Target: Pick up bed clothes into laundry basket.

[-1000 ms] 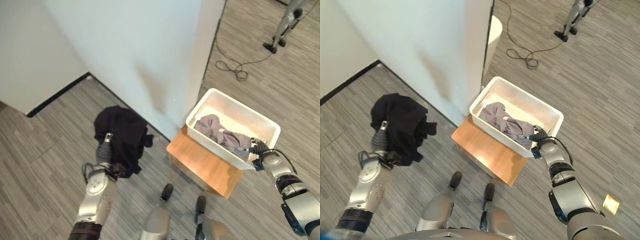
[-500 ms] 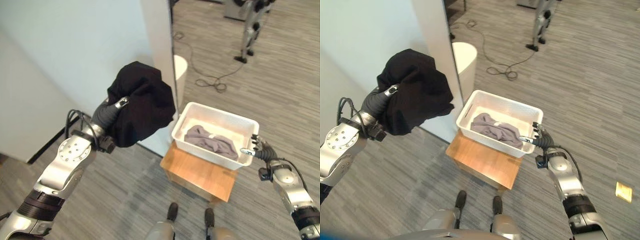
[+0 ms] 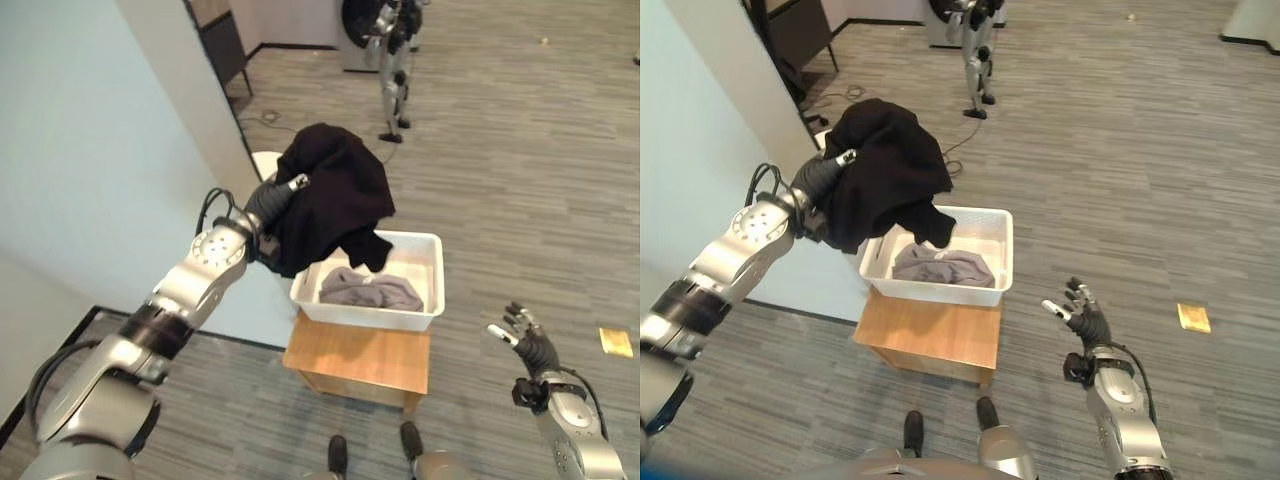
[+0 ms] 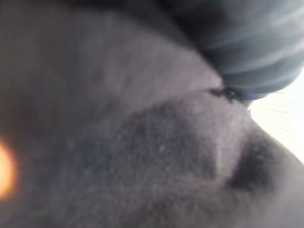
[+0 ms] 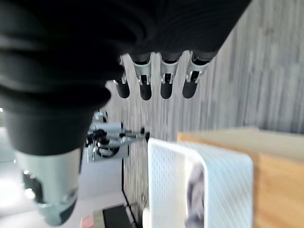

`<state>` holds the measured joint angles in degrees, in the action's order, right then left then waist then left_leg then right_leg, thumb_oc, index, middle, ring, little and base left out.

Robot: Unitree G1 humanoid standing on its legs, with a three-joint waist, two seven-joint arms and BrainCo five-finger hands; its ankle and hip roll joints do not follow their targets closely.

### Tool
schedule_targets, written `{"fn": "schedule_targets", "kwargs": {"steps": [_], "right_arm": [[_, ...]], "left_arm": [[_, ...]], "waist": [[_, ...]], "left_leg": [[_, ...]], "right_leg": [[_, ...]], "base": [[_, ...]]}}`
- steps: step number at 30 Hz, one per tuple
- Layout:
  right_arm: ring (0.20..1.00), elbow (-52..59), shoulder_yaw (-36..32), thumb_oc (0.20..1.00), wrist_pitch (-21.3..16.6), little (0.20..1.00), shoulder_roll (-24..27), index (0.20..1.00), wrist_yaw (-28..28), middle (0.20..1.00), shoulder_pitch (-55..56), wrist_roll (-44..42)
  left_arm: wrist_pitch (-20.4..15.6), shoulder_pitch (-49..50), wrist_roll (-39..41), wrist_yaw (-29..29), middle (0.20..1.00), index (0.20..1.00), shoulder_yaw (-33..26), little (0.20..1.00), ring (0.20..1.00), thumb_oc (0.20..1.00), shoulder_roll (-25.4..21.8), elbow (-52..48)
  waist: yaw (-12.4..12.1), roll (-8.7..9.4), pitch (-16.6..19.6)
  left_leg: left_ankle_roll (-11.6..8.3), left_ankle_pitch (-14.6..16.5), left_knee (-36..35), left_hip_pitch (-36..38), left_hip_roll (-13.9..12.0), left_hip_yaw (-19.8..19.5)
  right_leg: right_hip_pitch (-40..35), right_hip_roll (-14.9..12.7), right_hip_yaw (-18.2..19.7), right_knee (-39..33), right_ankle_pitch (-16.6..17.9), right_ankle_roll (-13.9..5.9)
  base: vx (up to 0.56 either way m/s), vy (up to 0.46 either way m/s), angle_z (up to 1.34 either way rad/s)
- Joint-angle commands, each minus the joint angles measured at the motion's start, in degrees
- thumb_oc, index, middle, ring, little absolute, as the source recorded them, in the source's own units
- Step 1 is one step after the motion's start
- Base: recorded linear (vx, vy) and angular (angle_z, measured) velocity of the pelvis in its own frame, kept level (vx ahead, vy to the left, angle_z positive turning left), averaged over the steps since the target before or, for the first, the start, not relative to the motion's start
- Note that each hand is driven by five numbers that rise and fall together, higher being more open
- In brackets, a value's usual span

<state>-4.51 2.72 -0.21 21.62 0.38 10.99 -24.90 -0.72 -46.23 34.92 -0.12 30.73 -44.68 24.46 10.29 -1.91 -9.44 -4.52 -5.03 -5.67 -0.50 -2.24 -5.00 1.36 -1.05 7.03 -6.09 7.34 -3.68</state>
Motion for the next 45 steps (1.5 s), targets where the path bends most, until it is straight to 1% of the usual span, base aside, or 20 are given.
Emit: {"fn": "schedule_targets", "kwargs": {"steps": [1,3,6,8,9,12,13,14,15,16,20,21,24,26,30,33,34,35,37,45], "right_arm": [[1.0,4.39,0.24,1.0,-2.61,1.0,1.9,1.0,2.69,1.0,-0.3,-1.6],[1.0,3.75,2.53,1.0,-2.14,1.0,1.4,1.0,2.97,1.0,-0.84,-1.58],[1.0,4.1,4.45,1.0,-2.08,1.0,1.01,1.0,4.03,1.0,-1.25,-1.32],[1.0,4.37,6.18,1.0,-2.1,1.0,1.31,1.0,5.25,1.0,-0.81,-0.43],[1.0,4.37,6.18,1.0,-2.11,1.0,1.26,1.0,5.25,1.0,-0.83,-0.42],[1.0,4.74,6.94,1.0,-2.23,1.0,1.63,1.0,5.37,1.0,-0.15,2.42],[1.0,4.74,6.95,1.0,-2.23,1.0,1.62,1.0,5.36,1.0,-0.16,2.44],[1.0,4.8,6.87,1.0,-2.44,1.0,1.75,1.0,4.97,1.0,-0.47,3.43],[1.0,4.85,7.1,1.0,-2.79,1.0,1.79,1.0,4.43,1.0,-1.03,3.87],[1.0,4.84,7.1,1.0,-2.8,1.0,1.77,1.0,4.42,1.0,-1.07,3.87],[1.0,3.15,7.63,1.0,-3.2,1.0,-0.86,1.0,4.33,1.0,0.54,-1.38],[1.0,3.02,8.22,1.0,-2.98,1.0,-1.03,1.0,4.7,1.0,1.17,-0.49],[1.0,3.48,8.48,1.0,-3.05,1.0,-0.87,1.0,4.76,1.0,1.82,0.18],[1.0,4.06,8.56,1.0,-3.25,1.0,-0.62,1.0,4.86,1.0,1.83,0.57],[1.0,4.96,8.08,1.0,-3.8,1.0,-0.3,1.0,4.94,1.0,2.22,0.72],[1.0,5.06,8.55,1.0,-4.14,1.0,-0.14,1.0,5.09,1.0,2.7,0.55],[1.0,4.76,8.89,1.0,-4.03,1.0,0.08,1.0,5.2,1.0,2.84,0.76],[1.0,4.93,8.86,1.0,-4.06,1.0,0.2,1.0,5.29,1.0,3.04,0.99],[1.0,5.11,7.95,1.0,-4.23,1.0,0.26,1.0,5.32,1.0,4.36,1.22],[1.0,5.54,6.47,1.0,-4.83,1.0,0.8,1.0,5.32,1.0,5.31,1.05]], "left_arm": [[-4.34,-9.59,-1.8,2.55,0.2,0.2,-1.68,0.2,0.2,0.2,-0.54,5.31],[-4.41,-12.49,-1.77,3.4,0.2,0.2,-1.5,0.2,0.2,0.2,0.66,9.33],[-4.78,-16.93,-5.36,3.43,0.2,0.2,0.74,0.2,0.2,0.2,-0.89,12.72],[-5.12,-20.31,-6.98,3.44,0.2,0.2,1.89,0.2,0.2,0.2,-1.22,17.28],[-5.15,-20.41,-6.98,3.42,0.2,0.2,1.96,0.2,0.2,0.2,-1.21,17.36],[-5.57,-20.75,-10.25,4.24,0.2,0.2,1.15,0.2,0.2,0.2,-1.48,19.71],[-5.56,-20.73,-10.28,4.26,0.2,0.2,1.13,0.2,0.2,0.2,-1.49,19.68],[-5.57,-20.93,-11.35,4.6,0.2,0.2,1.11,0.2,0.2,0.2,-1.57,19.62],[-5.44,-21.16,-12.53,4.82,0.2,0.2,0.94,0.2,0.2,0.2,-1.19,20.89],[-5.44,-21.23,-12.54,4.82,0.2,0.2,0.97,0.2,0.2,0.2,-1.19,20.92],[-5.02,-21.64,-16.27,4.68,0.2,0.2,1.84,0.2,0.2,0.2,0.14,24.56],[-5.03,-21.37,-16.93,4.68,0.2,0.2,1.37,0.2,0.2,0.2,0.59,25.32],[-4.91,-20.57,-17.85,4.75,0.2,0.2,0.42,0.2,0.2,0.2,1.62,27.27],[-4.94,-19.01,-19.24,4.56,0.2,0.2,-0.6,0.2,0.2,0.2,2.5,27.16],[-4.8,-18.41,-23.1,4.12,0.2,0.2,0.88,0.2,0.2,0.2,3.26,25.77],[-4.57,-18.86,-25.39,4.94,0.2,0.2,1.23,0.2,0.2,0.2,3.67,28.64],[-4.16,-19.07,-27.42,4.1,0.247,0.247,2.29,0.247,0.247,0.247,3.67,30.47],[-4.42,-19.49,-28.9,4.2,1.0,1.0,2.93,1.0,1.0,1.0,3.5,30.64],[-4.28,-19.61,-32.48,3.4,1.0,1.0,4.69,1.0,1.0,1.0,3.62,31.21],[-4.85,-19.5,-34.77,2.48,1.0,1.0,7.33,1.0,1.0,1.0,3.72,26.92]], "waist": [[-0.48,1.41,1.08],[0.17,1.86,0.73],[0.84,2.66,0.09],[1.52,3.91,-0.93],[1.45,3.94,-0.89],[2.29,5.77,-1.97],[2.26,5.78,-1.95],[2.49,6.3,-2.46],[2.9,7.4,-3.84],[2.86,7.41,-3.83],[3.95,8.8,-6.1],[3.81,9.19,-6.51],[3.86,9.44,-7.12],[3.73,9.72,-7.81],[3.79,9.89,-8.98],[4.14,10.38,-10.0],[4.35,10.55,-10.23],[4.41,10.6,-10.33],[4.52,10.24,-10.3],[3.75,8.61,-10.48]], "left_leg": [[1.67,4.31,0.67,2.04,2.02,-0.4],[1.52,4.31,0.67,1.66,1.76,0.83],[1.34,4.17,0.67,0.68,1.2,2.26],[1.17,3.87,0.67,-0.62,0.57,3.48],[1.16,3.86,0.67,-0.68,0.56,3.54],[0.92,3.71,0.67,-1.81,-0.13,5.07],[0.92,3.71,0.67,-1.83,-0.13,5.12],[0.88,3.7,0.67,-2.21,-0.29,5.51],[0.78,3.45,0.67,-3.17,-0.62,6.3],[0.78,3.44,0.67,-3.21,-0.63,6.35],[0.43,3.02,0.67,-4.71,-0.71,7.31],[0.31,3.05,0.67,-4.74,-0.77,7.98],[0.27,3.23,0.67,-4.7,-0.77,8.5],[0.22,3.54,0.67,-4.25,-0.87,9.9],[0.28,3.74,0.67,-4.63,-0.79,10.04],[0.16,3.48,0.67,-5.36,-0.9,10.13],[0.03,3.37,0.67,-5.5,-0.92,10.3],[0.0,3.36,0.67,-5.54,-0.9,10.3],[-0.1,3.56,0.67,-5.33,-0.87,10.4],[-0.08,3.71,0.67,-5.06,-0.59,9.47]], "right_leg": [[-1.76,-0.53,-0.95,1.09,-7.96,-2.93],[-0.75,-0.13,0.02,1.09,-7.45,-3.12],[1.04,0.51,1.06,1.09,-6.84,-3.41],[3.05,1.25,1.78,1.09,-6.06,-3.71],[3.13,1.26,1.84,1.09,-6.04,-3.71],[5.04,2.16,2.45,1.09,-5.28,-4.1],[5.08,2.17,2.5,1.09,-5.26,-4.11],[5.81,2.47,2.68,1.09,-5.05,-4.24],[7.19,2.92,3.12,1.09,-4.52,-4.38],[7.25,2.93,3.16,1.09,-4.5,-4.38],[9.33,3.33,2.67,1.09,-3.65,-4.69],[9.46,3.53,2.79,1.09,-3.42,-4.65],[9.52,3.47,2.38,1.09,-3.51,-4.74],[9.64,3.66,2.6,1.09,-3.21,-4.89],[10.04,3.41,2.28,1.09,-3.0,-4.92],[10.69,3.3,1.66,1.09,-2.74,-5.06],[10.89,3.32,1.51,1.09,-2.59,-5.11],[10.97,3.29,1.3,1.09,-2.53,-5.15],[10.7,3.14,1.04,1.09,-2.75,-5.1],[9.48,2.35,-0.47,1.09,-3.55,-4.73]], "base": [[-0.01,-0.002,-0.24],[-0.02,0.002,-0.22],[-0.05,-0.008,-0.39],[-0.06,-0.024,-0.31],[-0.05,-0.018,-0.27],[-0.02,-0.016,-0.28],[-0.01,-0.013,-0.26],[-0.07,-0.021,-0.25],[-0.08,-0.021,-0.29],[-0.06,-0.02,-0.32],[-0.02,-0.018,-0.19],[-0.01,0.005,-0.14],[0.01,-0.002,-0.15],[0.0,0.022,-0.04],[-0.03,-0.003,-0.1],[-0.03,-0.008,0.01],[0.0,0.0,0.0],[0.0,0.0,0.0],[0.02,-0.012,-0.04],[0.0,-0.005,0.08]]}}
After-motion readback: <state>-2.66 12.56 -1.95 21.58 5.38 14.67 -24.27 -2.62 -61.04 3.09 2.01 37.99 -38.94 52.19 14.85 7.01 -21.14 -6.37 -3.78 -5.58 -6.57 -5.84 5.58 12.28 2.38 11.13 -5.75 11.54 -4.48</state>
